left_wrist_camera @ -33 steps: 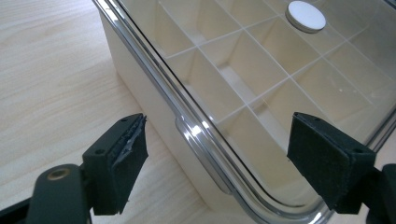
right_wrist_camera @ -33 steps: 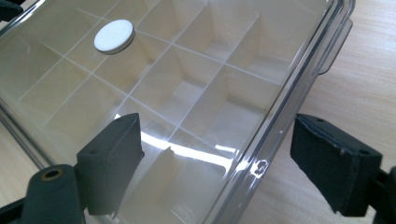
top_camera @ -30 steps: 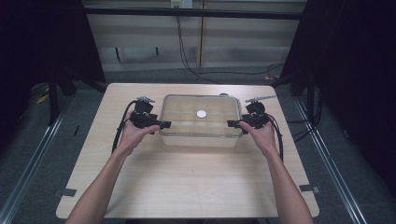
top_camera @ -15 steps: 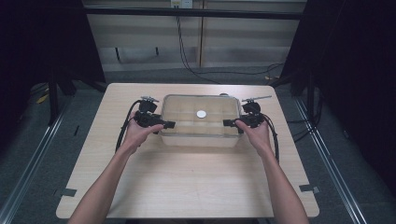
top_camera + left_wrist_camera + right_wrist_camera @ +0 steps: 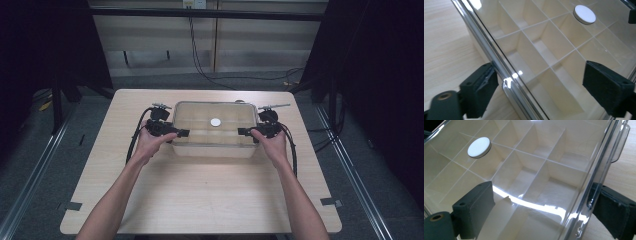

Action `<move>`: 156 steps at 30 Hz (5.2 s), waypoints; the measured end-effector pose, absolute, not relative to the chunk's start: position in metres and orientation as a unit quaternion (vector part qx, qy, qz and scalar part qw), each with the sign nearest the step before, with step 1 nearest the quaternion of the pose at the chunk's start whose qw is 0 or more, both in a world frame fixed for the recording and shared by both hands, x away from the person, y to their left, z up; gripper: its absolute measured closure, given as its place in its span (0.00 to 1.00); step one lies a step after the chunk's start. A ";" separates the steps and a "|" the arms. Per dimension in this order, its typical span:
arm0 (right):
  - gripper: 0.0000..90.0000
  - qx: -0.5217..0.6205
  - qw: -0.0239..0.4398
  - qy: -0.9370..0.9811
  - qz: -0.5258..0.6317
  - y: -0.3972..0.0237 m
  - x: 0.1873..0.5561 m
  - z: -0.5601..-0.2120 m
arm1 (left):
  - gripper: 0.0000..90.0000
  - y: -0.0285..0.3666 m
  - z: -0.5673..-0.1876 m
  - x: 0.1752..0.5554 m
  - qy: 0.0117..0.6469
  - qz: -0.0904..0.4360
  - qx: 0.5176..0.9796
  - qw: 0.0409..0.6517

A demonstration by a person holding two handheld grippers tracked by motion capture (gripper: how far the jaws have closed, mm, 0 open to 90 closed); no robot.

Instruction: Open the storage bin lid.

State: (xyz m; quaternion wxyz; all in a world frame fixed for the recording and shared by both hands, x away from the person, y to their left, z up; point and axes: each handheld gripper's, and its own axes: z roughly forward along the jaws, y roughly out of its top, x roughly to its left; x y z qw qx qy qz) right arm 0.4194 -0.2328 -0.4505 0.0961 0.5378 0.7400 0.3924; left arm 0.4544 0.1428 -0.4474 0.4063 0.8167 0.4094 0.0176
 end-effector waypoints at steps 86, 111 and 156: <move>0.76 0.510 0.157 0.676 0.509 -0.258 0.380 -0.396 | 0.82 0.187 -0.399 0.404 0.373 0.104 0.766 0.513; 0.79 0.491 0.159 0.668 0.536 -0.265 0.365 -0.386 | 0.83 0.189 -0.396 0.395 0.354 0.100 0.770 0.522; 0.81 0.491 0.144 0.674 0.534 -0.272 0.320 -0.385 | 0.84 0.186 -0.387 0.358 0.334 0.097 0.797 0.494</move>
